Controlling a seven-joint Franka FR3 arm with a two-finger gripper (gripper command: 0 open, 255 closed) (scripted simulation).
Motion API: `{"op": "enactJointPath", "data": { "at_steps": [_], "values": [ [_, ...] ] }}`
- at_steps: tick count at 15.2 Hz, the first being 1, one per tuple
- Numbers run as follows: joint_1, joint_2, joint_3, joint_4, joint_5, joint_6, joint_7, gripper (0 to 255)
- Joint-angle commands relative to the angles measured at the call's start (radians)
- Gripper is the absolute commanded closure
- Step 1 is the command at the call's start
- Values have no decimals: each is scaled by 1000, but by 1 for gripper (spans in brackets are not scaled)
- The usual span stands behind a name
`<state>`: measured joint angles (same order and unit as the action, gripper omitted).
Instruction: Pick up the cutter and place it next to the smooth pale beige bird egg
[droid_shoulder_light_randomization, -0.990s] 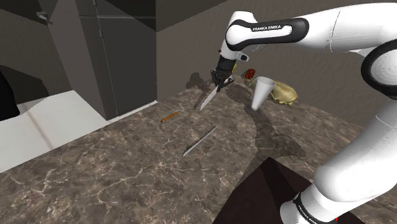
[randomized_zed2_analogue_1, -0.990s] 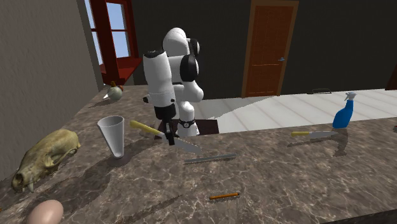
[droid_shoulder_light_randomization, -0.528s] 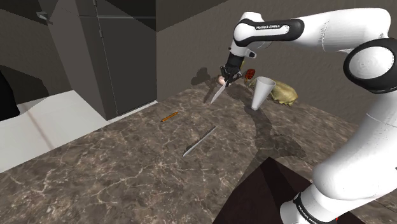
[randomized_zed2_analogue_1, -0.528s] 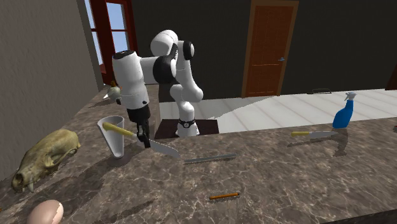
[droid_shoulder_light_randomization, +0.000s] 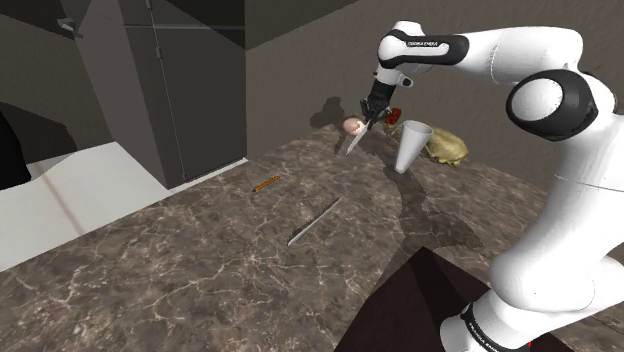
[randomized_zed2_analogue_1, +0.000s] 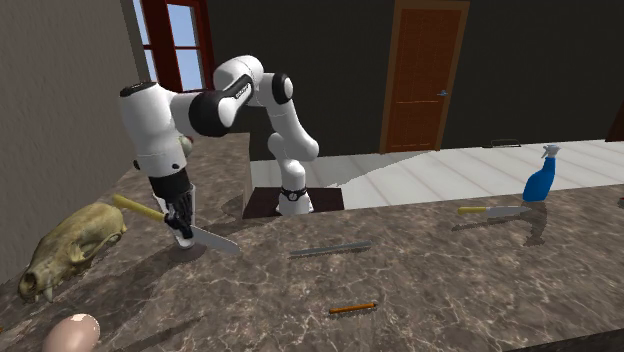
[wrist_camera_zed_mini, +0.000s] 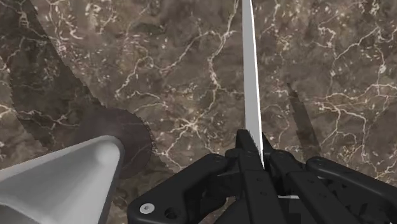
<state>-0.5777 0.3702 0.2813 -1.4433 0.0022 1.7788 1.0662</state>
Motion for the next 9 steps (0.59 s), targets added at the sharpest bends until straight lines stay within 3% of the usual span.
{"op": "enactJointPath", "data": {
  "at_steps": [1,5,9],
  "values": [
    [-13,60,-13,99,-11,-43,-29,255],
    [-32,208,-38,333,-34,-135,-86,255],
    [-37,200,-38,267,-33,-77,-89,255]
  ]
}}
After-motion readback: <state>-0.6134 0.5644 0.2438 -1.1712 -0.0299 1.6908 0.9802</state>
